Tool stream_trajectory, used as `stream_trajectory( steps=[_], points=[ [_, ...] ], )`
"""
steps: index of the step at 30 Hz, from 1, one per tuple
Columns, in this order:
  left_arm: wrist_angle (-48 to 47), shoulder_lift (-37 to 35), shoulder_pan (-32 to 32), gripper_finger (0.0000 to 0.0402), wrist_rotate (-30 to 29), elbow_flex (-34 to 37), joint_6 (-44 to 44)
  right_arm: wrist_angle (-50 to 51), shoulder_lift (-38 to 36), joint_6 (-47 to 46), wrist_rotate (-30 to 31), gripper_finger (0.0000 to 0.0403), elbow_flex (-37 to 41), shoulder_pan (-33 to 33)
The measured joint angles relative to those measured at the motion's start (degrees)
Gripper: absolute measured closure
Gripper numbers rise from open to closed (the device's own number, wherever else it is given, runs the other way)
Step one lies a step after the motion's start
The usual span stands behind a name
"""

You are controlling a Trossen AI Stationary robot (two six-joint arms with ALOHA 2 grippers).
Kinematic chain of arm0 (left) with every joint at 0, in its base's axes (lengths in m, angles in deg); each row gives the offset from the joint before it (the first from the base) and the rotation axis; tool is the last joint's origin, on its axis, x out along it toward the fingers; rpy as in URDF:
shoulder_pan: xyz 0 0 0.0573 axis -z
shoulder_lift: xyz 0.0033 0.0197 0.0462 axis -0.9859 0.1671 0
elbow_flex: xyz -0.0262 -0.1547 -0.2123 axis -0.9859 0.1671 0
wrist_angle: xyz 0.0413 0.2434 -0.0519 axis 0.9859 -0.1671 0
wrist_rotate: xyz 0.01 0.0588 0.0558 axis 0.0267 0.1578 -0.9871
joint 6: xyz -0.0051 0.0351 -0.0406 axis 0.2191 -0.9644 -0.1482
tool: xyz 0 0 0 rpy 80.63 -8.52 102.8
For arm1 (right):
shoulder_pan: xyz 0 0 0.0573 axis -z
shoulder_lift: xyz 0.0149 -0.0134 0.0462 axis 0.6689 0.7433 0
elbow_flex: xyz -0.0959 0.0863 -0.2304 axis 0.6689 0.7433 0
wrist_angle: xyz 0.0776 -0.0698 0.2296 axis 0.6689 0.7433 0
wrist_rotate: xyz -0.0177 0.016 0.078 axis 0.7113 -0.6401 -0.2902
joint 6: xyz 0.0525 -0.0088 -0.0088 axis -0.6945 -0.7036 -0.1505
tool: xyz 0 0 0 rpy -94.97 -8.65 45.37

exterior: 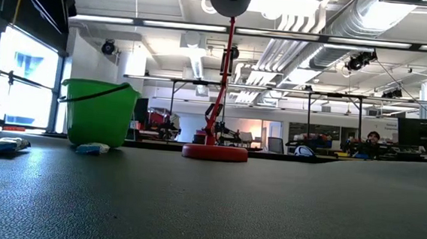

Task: Sort candy
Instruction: Put the white chocolate into the white bucket

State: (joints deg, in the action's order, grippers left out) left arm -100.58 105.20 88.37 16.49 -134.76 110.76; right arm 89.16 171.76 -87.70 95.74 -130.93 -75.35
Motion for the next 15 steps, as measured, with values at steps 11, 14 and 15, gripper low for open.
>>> stream_trajectory(
  steps=[11, 14, 15],
  points=[
    [0.04, 0.04, 6.41, 0.0316, -4.13, 0.00, 9.26, 0.00, 0.00, 0.08, 0.00, 0.0261, 0.00, 0.00],
    [0.04, 0.04, 6.87, 0.0316, -5.54, 0.00, 11.99, 0.00, 0.00, 0.10, 0.00, 0.0261, 0.00, 0.00],
    [0.04, 0.04, 6.94, 0.0316, -6.33, 0.00, 13.30, 0.00, 0.00, 0.10, 0.01, 0.0261, 0.00, 0.00]
  ],
)
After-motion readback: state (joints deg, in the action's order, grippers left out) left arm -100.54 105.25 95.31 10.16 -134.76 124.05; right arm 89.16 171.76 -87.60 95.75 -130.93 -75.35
